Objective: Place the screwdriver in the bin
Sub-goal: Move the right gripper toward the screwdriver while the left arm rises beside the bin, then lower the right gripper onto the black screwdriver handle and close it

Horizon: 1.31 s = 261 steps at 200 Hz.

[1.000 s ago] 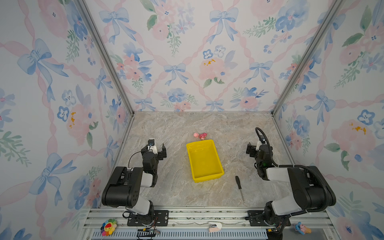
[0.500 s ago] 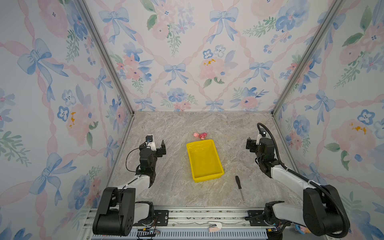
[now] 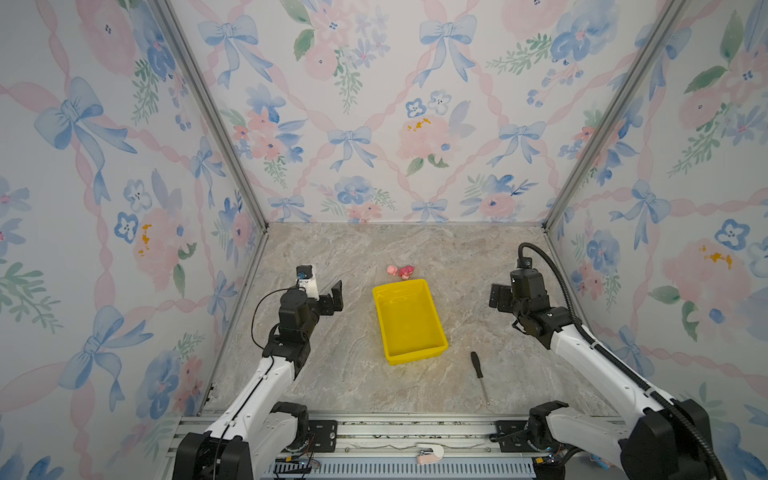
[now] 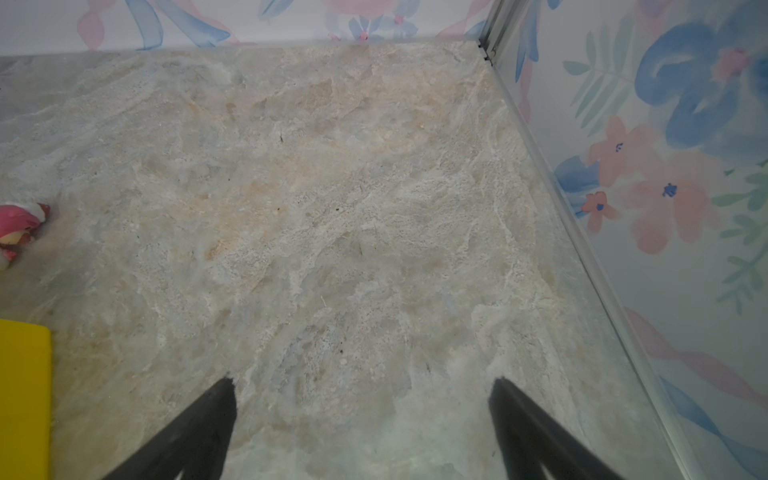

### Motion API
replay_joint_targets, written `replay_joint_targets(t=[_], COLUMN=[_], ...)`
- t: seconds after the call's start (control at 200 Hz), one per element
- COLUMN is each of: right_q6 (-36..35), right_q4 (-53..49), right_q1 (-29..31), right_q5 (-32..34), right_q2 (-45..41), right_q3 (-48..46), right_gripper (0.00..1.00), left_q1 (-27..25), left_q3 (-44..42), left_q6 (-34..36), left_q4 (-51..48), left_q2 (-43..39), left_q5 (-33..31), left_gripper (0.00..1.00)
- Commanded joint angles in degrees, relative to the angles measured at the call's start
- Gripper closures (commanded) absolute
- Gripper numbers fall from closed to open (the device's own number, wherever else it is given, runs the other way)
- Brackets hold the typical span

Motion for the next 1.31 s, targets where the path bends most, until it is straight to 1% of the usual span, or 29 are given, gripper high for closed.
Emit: replay_joint_targets(t=[0.0, 0.065, 0.12, 0.245, 0.435, 0.55, 0.74, 0.825, 1.015, 1.165, 1.3], right_q6=[5.4, 7.8, 9.9, 13.2, 14.1, 14.0, 16.1, 16.2, 16.2, 15.9, 16.4], right_q4=[-10.7, -13.2, -15.3, -17.1, -17.4, -18.0, -19.1, -17.4, -15.1, -14.6, -13.9], right_q1=[2.4, 3.4, 3.9, 4.5, 6.2, 8.0, 9.2, 9.5, 10.4, 12.2, 13.7], right_q5=[0.4, -0.5, -1.8, -6.1, -9.7, -11.4, -13.1, -14.8, -16.3, -16.6, -16.7], right_q2=[-1.3, -1.0, -0.2, 1.2, 2.0, 3.3, 6.6, 7.3, 9.8, 12.3, 14.4], right_q3=[2.6, 3.4, 3.9, 3.1, 1.5, 1.1, -0.6, -1.9, -3.4, -3.8, -4.3], right_gripper=[0.03, 0.03, 0.03, 0.03, 0.03, 0.03, 0.01, 0.01, 0.0, 0.03, 0.08], left_q1=[-1.1, -1.4, -1.9, -3.2, -4.4, -5.7, -10.2, -12.3, -16.6, -19.3, -21.3], left_q3=[5.1, 6.9, 7.3, 7.8, 9.0, 9.5, 10.5, 10.6, 11.9, 11.8, 10.8], left_q6=[-3.1, -3.6, -4.2, -6.9, -9.0, -9.4, -8.9, -8.4, -7.2, -6.9, -5.7], left_q4=[-12.5, -15.4, -15.8, -16.0, -16.1, -16.5, -18.1, -18.2, -19.9, -20.1, -20.0], left_q2=[-0.3, -0.1, -0.4, -1.2, 0.2, 1.6, 2.7, 3.2, 5.3, 5.9, 6.5], left_q5=[2.4, 5.6, 8.8, 12.4, 20.1, 23.4, 23.0, 22.7, 23.4, 23.3, 21.0], left_gripper=[0.02, 0.02, 0.03, 0.02, 0.02, 0.03, 0.03, 0.03, 0.02, 0.03, 0.02])
